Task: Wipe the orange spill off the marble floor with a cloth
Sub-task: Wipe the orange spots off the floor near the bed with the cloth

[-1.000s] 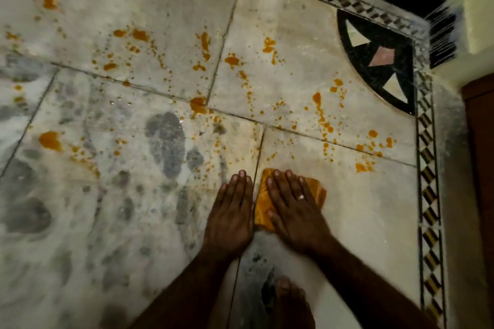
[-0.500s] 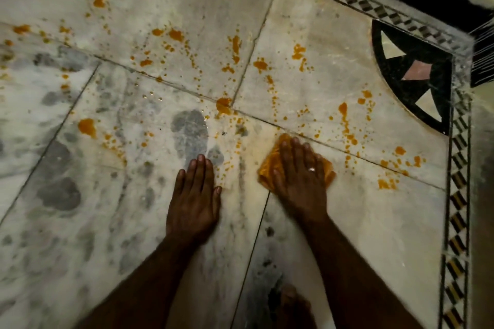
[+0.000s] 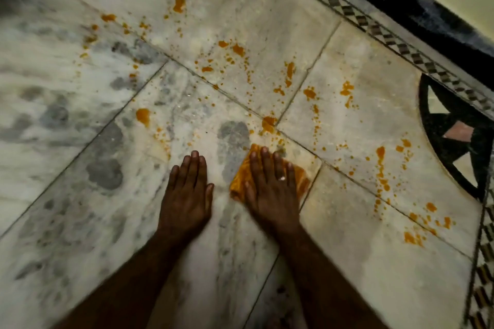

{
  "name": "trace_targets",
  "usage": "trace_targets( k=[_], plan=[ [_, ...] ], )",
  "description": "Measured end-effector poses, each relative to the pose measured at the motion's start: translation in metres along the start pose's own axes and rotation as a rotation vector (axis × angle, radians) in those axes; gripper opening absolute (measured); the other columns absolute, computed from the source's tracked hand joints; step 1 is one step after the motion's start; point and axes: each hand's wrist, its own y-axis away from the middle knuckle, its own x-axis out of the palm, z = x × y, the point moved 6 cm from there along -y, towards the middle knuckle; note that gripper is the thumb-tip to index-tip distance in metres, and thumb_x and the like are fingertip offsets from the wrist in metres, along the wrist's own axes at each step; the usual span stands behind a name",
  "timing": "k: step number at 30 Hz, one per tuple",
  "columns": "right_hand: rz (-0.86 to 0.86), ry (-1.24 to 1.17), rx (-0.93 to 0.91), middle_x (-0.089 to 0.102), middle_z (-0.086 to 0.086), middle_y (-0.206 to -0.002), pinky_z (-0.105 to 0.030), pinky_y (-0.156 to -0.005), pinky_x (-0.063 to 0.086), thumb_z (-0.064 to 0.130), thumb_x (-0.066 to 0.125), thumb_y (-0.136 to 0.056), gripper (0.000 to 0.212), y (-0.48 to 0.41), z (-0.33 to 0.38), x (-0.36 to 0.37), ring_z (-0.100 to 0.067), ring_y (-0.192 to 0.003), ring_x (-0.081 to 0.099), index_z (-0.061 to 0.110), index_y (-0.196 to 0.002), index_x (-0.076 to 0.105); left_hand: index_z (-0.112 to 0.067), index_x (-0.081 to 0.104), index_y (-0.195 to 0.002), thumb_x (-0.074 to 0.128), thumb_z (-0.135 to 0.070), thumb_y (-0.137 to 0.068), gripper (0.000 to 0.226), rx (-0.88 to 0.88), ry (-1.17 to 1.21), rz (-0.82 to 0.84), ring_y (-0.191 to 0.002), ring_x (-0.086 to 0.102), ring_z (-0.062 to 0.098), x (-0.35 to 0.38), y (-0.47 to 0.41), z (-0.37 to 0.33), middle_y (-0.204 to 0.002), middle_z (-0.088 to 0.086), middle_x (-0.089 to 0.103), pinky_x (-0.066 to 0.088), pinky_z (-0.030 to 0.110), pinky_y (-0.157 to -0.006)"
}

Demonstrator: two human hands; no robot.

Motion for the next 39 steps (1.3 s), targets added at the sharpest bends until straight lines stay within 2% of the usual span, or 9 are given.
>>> trace_targets(
  k=[4, 9, 12, 15, 21, 26, 30, 34, 39],
  plan=[
    [0.029, 0.037, 0.130, 0.011, -0.004, -0.171, -0.052, -0.126, 0.013, 0.054, 0.023, -0.104, 0.068, -0.018, -0.052, -0.004, -0.028, -0.158, 0.014, 0.024, -0.164, 0.012, 0.000, 0.030, -0.155, 0.029, -0.034, -0.103, 0.062, -0.085, 0.004, 0.030, -0.151, 0.027, 0.030, 0.001, 0.005, 0.011, -0.163, 0.018, 0.026, 0.015, 0.045, -0.124],
    [-0.023, 0.020, 0.378, 0.026, -0.018, -0.167, -0.059, -0.121, 0.025, 0.043, 0.032, -0.102, 0.069, 0.052, -0.034, 0.002, -0.041, -0.151, 0.031, 0.010, -0.162, 0.021, -0.003, 0.025, -0.157, 0.025, -0.036, -0.103, 0.063, -0.113, 0.012, 0.051, -0.153, 0.020, 0.027, 0.001, 0.005, 0.014, -0.165, 0.016, 0.023, 0.012, 0.044, -0.125],
    [-0.022, 0.009, 0.238, 0.028, -0.021, -0.165, -0.061, -0.118, 0.028, 0.043, 0.035, -0.101, 0.069, 0.065, 0.028, 0.009, -0.045, -0.148, 0.034, 0.005, -0.158, 0.030, -0.003, 0.026, -0.156, 0.028, -0.035, -0.102, 0.063, -0.118, 0.023, 0.037, -0.153, 0.021, 0.027, 0.001, 0.005, 0.013, -0.164, 0.016, 0.024, 0.012, 0.043, -0.125],
    [-0.037, -0.020, 0.032, 0.025, -0.015, -0.167, -0.060, -0.119, 0.027, 0.047, 0.036, -0.101, 0.069, 0.035, 0.069, 0.007, -0.039, -0.153, 0.026, 0.010, -0.160, 0.029, -0.001, 0.032, -0.154, 0.031, -0.033, -0.103, 0.060, -0.132, 0.001, -0.007, -0.151, 0.027, 0.030, -0.002, 0.005, 0.023, -0.163, 0.018, 0.028, 0.018, 0.045, -0.124],
    [-0.065, 0.001, -0.084, 0.022, -0.009, -0.169, -0.056, -0.124, 0.020, 0.049, 0.035, -0.104, 0.068, -0.075, 0.049, -0.005, -0.032, -0.155, 0.023, 0.019, -0.163, 0.021, -0.002, 0.029, -0.155, 0.029, -0.035, -0.103, 0.062, -0.227, 0.014, -0.003, -0.152, 0.025, 0.029, -0.004, 0.003, 0.042, -0.164, 0.017, 0.025, 0.009, 0.041, -0.125],
    [-0.021, 0.010, 0.103, 0.015, -0.009, -0.171, -0.055, -0.125, 0.015, 0.051, 0.022, -0.104, 0.069, -0.063, 0.000, -0.005, -0.032, -0.157, 0.018, 0.019, -0.164, 0.014, -0.001, 0.031, -0.155, 0.029, -0.035, -0.103, 0.062, -0.240, 0.002, -0.008, -0.151, 0.027, 0.030, -0.008, -0.006, 0.051, -0.163, 0.019, 0.028, 0.009, 0.040, -0.125],
    [-0.072, -0.018, 0.300, 0.023, -0.017, -0.168, -0.059, -0.122, 0.022, 0.043, 0.031, -0.104, 0.068, -0.005, 0.018, 0.001, -0.041, -0.151, 0.030, 0.010, -0.162, 0.020, 0.000, 0.030, -0.155, 0.030, -0.034, -0.105, 0.060, -0.250, -0.012, -0.044, -0.151, 0.027, 0.031, -0.016, -0.031, 0.074, -0.163, 0.020, 0.027, 0.015, 0.044, -0.124],
    [-0.058, -0.043, 0.065, 0.025, -0.020, -0.166, -0.063, -0.120, 0.026, 0.044, 0.042, -0.101, 0.071, 0.017, 0.100, 0.008, -0.044, -0.152, 0.026, 0.008, -0.160, 0.027, 0.001, 0.029, -0.154, 0.029, -0.033, -0.105, 0.060, -0.279, -0.013, -0.059, -0.151, 0.026, 0.033, -0.019, -0.046, 0.102, -0.163, 0.021, 0.027, 0.015, 0.047, -0.125],
    [-0.091, -0.079, -0.175, 0.025, -0.010, -0.168, -0.057, -0.122, 0.024, 0.048, 0.036, -0.103, 0.066, -0.056, 0.140, 0.002, -0.033, -0.155, 0.024, 0.016, -0.161, 0.028, 0.003, 0.032, -0.153, 0.026, -0.033, -0.105, 0.060, -0.290, -0.003, -0.042, -0.149, 0.031, 0.035, -0.015, -0.047, 0.113, -0.161, 0.023, 0.030, 0.020, 0.050, -0.122]
  ],
)
